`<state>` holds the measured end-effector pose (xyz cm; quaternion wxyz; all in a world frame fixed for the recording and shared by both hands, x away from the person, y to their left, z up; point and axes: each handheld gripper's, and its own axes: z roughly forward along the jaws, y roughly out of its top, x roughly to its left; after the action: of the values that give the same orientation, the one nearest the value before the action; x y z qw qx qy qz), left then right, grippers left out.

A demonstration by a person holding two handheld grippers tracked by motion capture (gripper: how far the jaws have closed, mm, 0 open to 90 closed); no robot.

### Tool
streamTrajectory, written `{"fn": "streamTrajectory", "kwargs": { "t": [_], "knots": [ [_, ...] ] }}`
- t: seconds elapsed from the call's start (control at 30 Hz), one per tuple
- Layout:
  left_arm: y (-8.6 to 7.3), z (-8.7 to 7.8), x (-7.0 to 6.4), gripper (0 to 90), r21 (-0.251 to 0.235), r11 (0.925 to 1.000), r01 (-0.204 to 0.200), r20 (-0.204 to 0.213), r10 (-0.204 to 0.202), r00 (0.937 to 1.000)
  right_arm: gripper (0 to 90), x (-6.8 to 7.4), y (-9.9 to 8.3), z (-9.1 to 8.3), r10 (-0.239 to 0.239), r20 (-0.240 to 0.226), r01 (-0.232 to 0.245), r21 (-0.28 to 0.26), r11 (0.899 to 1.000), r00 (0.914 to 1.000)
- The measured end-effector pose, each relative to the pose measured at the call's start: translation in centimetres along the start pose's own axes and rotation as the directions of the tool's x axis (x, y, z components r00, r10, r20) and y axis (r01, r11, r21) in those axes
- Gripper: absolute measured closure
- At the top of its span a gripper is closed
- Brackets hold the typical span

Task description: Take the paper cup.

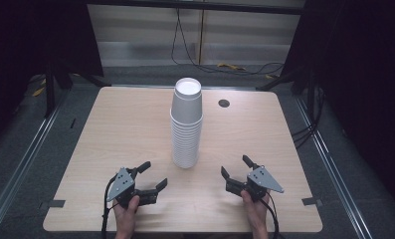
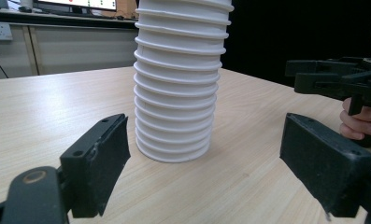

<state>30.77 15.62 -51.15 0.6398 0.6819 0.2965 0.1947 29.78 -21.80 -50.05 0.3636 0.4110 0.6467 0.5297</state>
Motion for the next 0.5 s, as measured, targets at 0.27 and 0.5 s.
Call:
{"fn": "streamTrajectory", "kwargs": {
  "t": [0.27, 0.5],
  "knots": [
    [0.04, -0.03, 0.18, 15.6, 0.002, 0.9999, -0.01, -0.001, 0.01, 0.9999, 13.9, -0.2, 0.03, 0.02, 0.027, -0.035, -0.027, 0.008, 1.0, 0.999],
    [0.04, -0.03, 0.21, 15.6, 0.001, 1.0, -0.003, 0.004, 0.003, 1.0, 16.3, -0.25, 0.31, 0.39, 0.061, -0.089, -0.057, 0.049, 0.997, 0.9942]
  ]
}}
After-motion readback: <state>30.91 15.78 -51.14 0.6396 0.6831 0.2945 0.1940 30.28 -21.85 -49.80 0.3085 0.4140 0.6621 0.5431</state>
